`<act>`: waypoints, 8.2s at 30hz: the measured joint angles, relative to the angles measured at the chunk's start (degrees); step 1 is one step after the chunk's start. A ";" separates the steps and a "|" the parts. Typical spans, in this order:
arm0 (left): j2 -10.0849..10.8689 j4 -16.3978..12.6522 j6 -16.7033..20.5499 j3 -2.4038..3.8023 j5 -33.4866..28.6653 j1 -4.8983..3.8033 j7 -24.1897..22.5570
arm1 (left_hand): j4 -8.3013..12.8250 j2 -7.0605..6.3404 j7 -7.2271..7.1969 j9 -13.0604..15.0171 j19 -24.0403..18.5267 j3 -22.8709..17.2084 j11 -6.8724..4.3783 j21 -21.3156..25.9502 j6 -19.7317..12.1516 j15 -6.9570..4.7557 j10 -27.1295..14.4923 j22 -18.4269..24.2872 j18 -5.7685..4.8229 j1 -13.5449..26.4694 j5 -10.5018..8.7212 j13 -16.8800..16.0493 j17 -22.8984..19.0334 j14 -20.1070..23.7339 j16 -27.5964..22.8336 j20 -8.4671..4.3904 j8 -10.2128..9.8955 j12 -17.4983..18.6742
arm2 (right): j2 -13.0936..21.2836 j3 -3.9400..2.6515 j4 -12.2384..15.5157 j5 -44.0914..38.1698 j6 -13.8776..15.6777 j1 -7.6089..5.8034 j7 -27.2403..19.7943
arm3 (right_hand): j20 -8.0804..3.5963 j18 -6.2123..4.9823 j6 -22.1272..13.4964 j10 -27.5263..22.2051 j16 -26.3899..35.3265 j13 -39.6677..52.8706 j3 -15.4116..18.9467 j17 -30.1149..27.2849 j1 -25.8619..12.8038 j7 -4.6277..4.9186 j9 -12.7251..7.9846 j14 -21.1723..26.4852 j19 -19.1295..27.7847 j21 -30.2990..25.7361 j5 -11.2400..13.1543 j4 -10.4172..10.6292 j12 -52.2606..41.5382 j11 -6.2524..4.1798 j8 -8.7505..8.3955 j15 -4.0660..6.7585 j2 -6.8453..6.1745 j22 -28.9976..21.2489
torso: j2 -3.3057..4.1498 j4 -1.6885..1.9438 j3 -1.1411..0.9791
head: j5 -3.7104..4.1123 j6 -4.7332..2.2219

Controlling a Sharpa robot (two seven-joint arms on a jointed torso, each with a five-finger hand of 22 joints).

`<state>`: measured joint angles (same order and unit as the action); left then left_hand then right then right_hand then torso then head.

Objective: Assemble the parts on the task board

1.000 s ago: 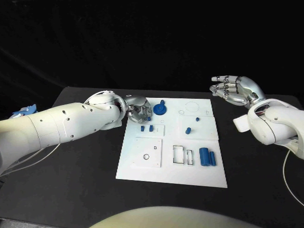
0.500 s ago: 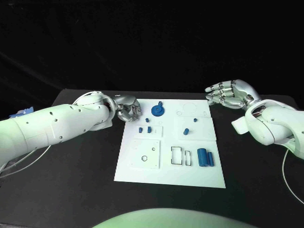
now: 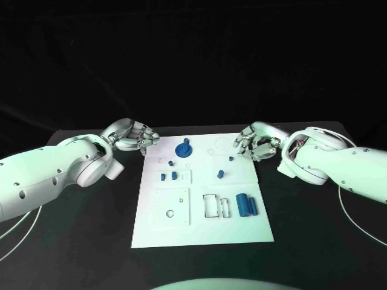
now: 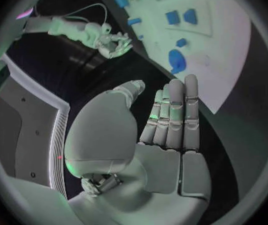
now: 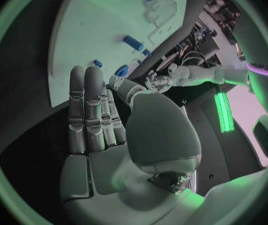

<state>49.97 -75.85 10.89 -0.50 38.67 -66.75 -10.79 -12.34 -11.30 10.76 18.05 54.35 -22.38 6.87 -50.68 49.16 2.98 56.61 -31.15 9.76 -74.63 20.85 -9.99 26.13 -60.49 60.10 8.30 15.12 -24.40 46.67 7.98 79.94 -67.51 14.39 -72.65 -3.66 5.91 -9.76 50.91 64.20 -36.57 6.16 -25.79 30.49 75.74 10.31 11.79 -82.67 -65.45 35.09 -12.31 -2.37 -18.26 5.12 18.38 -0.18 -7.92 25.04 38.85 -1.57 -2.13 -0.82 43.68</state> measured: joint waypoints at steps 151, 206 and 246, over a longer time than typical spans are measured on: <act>2.84 -10.74 -0.52 0.17 -35.00 0.70 -15.40 | -2.75 2.87 0.58 -0.20 1.35 4.35 0.82 5.41 -1.44 0.82 -5.11 3.62 -0.02 -2.88 -6.68 -1.21 -0.97 3.27 0.20 0.52 0.28 -2.85 | -6.04 -0.28 11.76 -32.60 4.88 1.08 13.57 | -0.88 2.66 6.63 5.06 -41.43 4.00 -9.93 39.00 -1.87 -3.03 5.26 -1.25 -9.24 32.90 5.31 1.00 3.26 -1.88 2.16 0.91 0.96 38.40 | -0.12 -0.21 -0.12 | -2.35 0.54; 0.52 -9.78 -0.61 0.18 -34.98 0.67 -15.10 | -2.91 2.87 1.09 -0.27 1.56 4.51 1.23 5.80 -1.95 1.03 -5.93 3.84 -0.02 -2.88 -6.68 -1.24 -1.13 3.48 0.20 0.72 0.28 -2.85 | -15.21 0.36 9.00 -30.70 5.32 10.52 10.32 | -0.88 2.67 6.13 5.11 -41.42 4.07 -10.20 38.65 -1.86 -2.70 5.47 -1.25 -9.24 32.68 5.36 0.94 3.26 -1.83 2.15 0.91 0.95 37.77 | -0.09 -0.29 -0.03 | -12.00 5.48; 0.72 -9.80 -0.81 0.19 -34.97 0.66 -14.88 | -3.07 3.09 0.89 -0.31 1.56 4.67 1.23 6.03 -2.14 1.03 -5.92 3.97 -0.02 -3.11 -6.68 -1.28 -1.17 3.48 0.20 0.72 0.28 -3.10 | -16.58 0.43 6.92 -30.23 3.69 11.13 9.63 | -0.87 2.66 6.09 5.11 -41.42 4.32 -10.34 38.65 -1.87 -2.88 5.68 -1.25 -9.24 32.68 5.14 0.77 3.26 -1.82 2.15 0.91 0.95 37.74 | -0.07 -0.21 -0.04 | -12.23 5.90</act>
<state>50.69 -85.65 10.08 -0.32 3.70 -66.09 -25.68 -15.41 -8.20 11.66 17.74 55.90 -17.70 8.09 -44.65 47.01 4.01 50.68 -27.17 9.74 -77.74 14.17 -11.27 24.96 -57.01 60.30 9.02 15.40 -27.50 30.09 8.40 86.86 -97.74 18.08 -61.51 5.97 5.04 -7.09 57.00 69.31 -77.99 10.47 -36.12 69.14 73.88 7.43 17.47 -83.92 -74.68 67.77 -7.17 -1.60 -15.00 3.29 20.54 0.73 -6.98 62.78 38.78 -1.79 -2.18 -13.05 49.58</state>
